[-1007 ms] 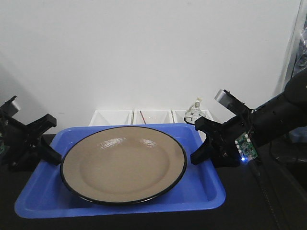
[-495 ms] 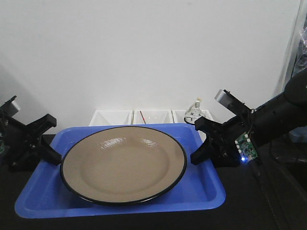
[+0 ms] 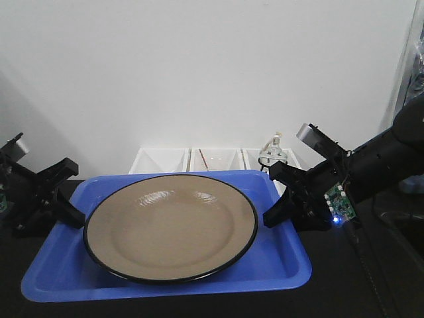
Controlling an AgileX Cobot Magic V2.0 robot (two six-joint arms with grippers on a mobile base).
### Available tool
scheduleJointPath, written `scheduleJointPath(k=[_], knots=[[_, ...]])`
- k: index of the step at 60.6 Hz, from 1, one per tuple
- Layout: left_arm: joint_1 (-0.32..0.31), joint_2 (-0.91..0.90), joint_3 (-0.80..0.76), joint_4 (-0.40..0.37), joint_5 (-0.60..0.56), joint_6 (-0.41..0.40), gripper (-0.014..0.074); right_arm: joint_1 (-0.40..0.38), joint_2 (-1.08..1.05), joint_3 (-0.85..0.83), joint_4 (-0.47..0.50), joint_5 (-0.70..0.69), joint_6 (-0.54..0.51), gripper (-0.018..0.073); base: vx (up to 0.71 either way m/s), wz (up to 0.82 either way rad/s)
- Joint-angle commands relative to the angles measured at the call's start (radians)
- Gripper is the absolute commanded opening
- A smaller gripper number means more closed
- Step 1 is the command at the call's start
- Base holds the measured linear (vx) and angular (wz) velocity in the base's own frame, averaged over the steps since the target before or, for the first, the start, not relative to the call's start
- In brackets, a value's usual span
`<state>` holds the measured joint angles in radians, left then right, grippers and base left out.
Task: Place disk in tray to left cabinet
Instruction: 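Hold the tray level with both grippers while the base turns away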
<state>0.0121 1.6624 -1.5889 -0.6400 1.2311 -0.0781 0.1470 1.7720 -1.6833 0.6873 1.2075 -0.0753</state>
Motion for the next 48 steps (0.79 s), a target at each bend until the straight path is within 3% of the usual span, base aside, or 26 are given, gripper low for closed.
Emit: scheduleJointPath(k=[1,48], knots=[[-0.019,-0.051,-0.039,-0.157,0.022,-0.018,-0.0001,0.015,-0.061,-0.04,0.164,-0.023,-0.017,-0.0004,-0.14,0.07],[-0.019,-0.051,-0.039,-0.157,0.022,-0.018,-0.0001,0.015,-0.061,-0.04,0.165,-0.022,-0.017,-0.0004,-0.17,0.19]])
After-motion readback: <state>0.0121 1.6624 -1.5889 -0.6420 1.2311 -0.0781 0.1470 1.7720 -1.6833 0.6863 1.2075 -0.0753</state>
